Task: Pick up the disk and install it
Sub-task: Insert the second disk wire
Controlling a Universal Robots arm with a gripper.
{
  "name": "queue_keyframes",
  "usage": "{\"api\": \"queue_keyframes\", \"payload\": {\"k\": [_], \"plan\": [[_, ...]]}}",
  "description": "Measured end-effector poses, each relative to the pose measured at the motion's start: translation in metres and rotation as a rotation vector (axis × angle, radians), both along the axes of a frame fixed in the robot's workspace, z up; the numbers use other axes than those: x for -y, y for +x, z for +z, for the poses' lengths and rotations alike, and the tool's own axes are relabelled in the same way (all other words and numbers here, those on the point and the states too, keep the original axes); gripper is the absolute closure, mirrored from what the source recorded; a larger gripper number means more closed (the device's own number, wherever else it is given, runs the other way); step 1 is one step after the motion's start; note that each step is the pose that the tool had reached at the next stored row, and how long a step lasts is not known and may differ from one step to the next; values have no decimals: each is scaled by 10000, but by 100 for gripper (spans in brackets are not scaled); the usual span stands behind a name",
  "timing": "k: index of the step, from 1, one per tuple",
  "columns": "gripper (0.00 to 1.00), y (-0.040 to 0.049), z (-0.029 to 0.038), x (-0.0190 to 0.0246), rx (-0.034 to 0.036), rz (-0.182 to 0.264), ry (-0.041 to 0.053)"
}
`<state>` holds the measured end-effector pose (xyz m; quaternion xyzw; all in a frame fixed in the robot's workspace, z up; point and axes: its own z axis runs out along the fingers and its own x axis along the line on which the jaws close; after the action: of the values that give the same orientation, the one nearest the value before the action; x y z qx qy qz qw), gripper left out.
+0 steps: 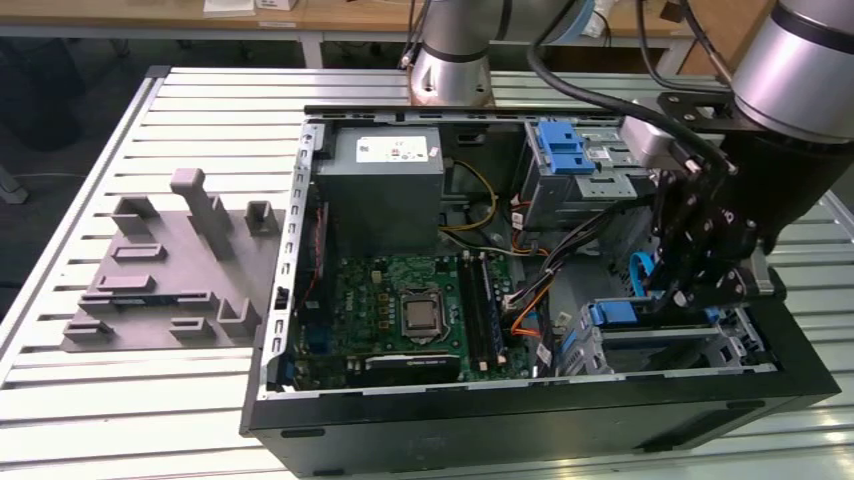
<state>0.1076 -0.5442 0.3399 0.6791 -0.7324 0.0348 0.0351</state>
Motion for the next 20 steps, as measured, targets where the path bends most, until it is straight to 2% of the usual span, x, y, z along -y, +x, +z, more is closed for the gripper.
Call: {"api": "queue_keyframes", "payload": {"k": [9, 10, 11, 13, 20], "plan": [[69, 0, 140, 0, -48, -1, 0], [75, 0, 141, 0, -51, -1, 3], [75, 0, 141, 0, -51, -1, 3], [87, 0, 142, 0, -52, -1, 2], [89, 0, 139, 0, -53, -1, -2]]}}
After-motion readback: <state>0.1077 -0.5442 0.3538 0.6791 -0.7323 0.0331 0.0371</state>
